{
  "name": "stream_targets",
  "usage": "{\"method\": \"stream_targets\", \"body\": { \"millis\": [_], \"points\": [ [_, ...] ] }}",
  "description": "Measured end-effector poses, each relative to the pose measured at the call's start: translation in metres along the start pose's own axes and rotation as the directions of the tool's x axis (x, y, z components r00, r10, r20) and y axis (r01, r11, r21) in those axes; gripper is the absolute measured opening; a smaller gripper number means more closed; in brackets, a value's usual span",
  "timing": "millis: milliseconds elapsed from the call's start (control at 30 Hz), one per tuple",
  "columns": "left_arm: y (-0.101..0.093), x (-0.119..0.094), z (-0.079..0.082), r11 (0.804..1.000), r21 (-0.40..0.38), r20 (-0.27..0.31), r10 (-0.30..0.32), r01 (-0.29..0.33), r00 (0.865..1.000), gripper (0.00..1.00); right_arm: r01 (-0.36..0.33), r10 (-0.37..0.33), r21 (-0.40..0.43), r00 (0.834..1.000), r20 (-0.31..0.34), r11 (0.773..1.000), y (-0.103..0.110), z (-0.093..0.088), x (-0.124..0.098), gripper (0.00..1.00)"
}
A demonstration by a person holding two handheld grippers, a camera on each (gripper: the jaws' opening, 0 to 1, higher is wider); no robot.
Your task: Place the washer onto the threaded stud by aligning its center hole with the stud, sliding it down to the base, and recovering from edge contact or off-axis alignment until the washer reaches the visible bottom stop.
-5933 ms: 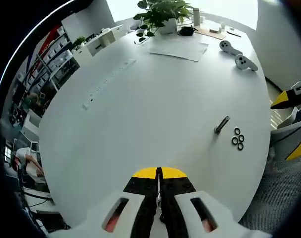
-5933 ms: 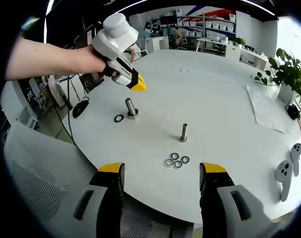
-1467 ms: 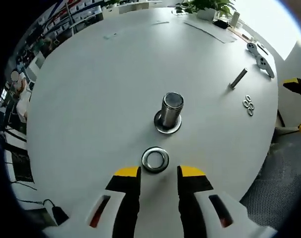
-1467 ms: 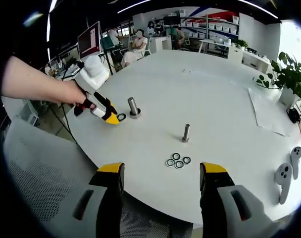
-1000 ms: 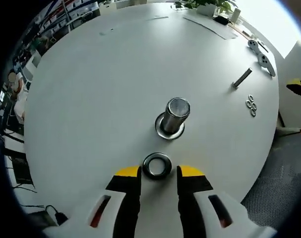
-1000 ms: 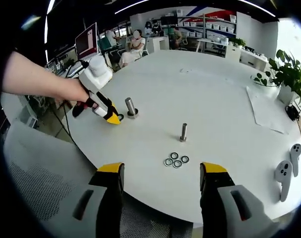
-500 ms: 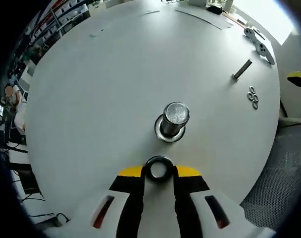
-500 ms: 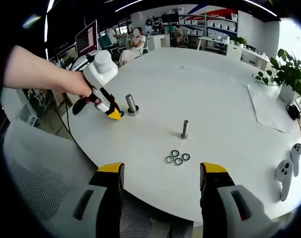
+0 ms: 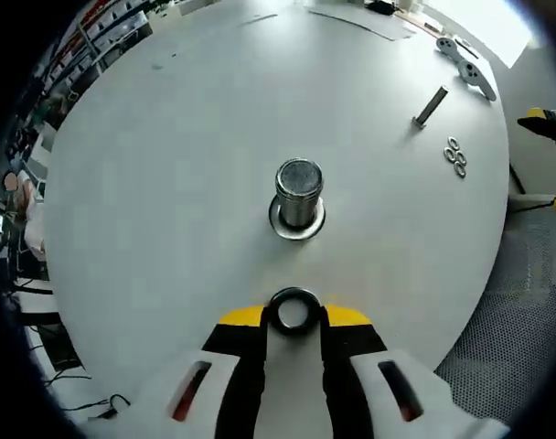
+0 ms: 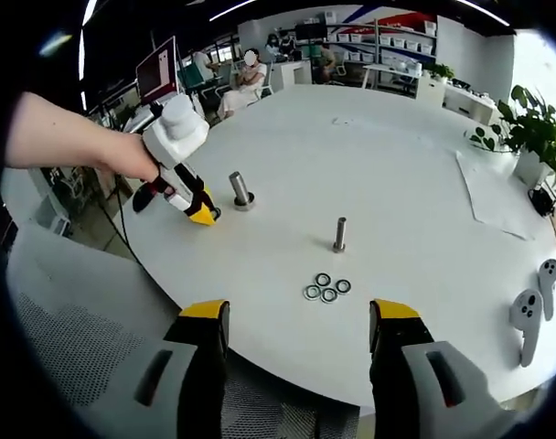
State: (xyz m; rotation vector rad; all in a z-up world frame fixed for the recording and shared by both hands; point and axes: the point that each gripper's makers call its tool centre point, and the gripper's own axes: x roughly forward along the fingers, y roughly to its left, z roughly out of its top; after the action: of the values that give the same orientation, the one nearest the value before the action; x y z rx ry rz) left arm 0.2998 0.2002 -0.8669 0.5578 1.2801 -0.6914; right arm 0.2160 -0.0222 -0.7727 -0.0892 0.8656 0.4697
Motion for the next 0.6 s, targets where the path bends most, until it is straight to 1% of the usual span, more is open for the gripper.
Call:
{"method": "stream_targets", "body": {
  "millis": [67, 133, 267, 433, 600],
  "points": [
    [-0.0021, -0.0005, -0.0029, 1.0, 0.015, -0.01, -0.002, 0.002, 1.0, 0.21, -0.003, 0.003, 0.007, 1.0, 0.003, 1.0, 0.0, 0.0001, -0.0002, 0.65],
    [-0.0018, -0.0013, -0.0048, 1.0, -0.005, -0.016, -0.005, 0.004, 1.0, 0.21, -0.007, 0.007, 0.017, 1.0, 0.013, 1.0, -0.0001, 0.002, -0.0001, 0.65],
    [-0.0047, -0.0016, -0.0068, 1.0, -0.004, -0.024, 0.003, -0.003, 1.0, 0.21, -0.01, 0.009, 0.038, 1.0, 0.029, 0.999, 0.0, 0.005, -0.0003, 0.66],
    [-0.0044, -0.0022, -0.0084, 1.0, -0.012, -0.006, 0.001, -0.001, 1.0, 0.21, -0.011, 0.01, 0.041, 1.0, 0.029, 0.999, 0.0001, 0.0043, -0.0008, 0.66],
    [-0.0049, -0.0017, -0.0087, 1.0, -0.015, 0.0, 0.005, -0.005, 1.0, 0.21, -0.014, 0.013, 0.035, 1.0, 0.027, 0.999, 0.0016, 0.005, 0.0006, 0.66]
  ]
}}
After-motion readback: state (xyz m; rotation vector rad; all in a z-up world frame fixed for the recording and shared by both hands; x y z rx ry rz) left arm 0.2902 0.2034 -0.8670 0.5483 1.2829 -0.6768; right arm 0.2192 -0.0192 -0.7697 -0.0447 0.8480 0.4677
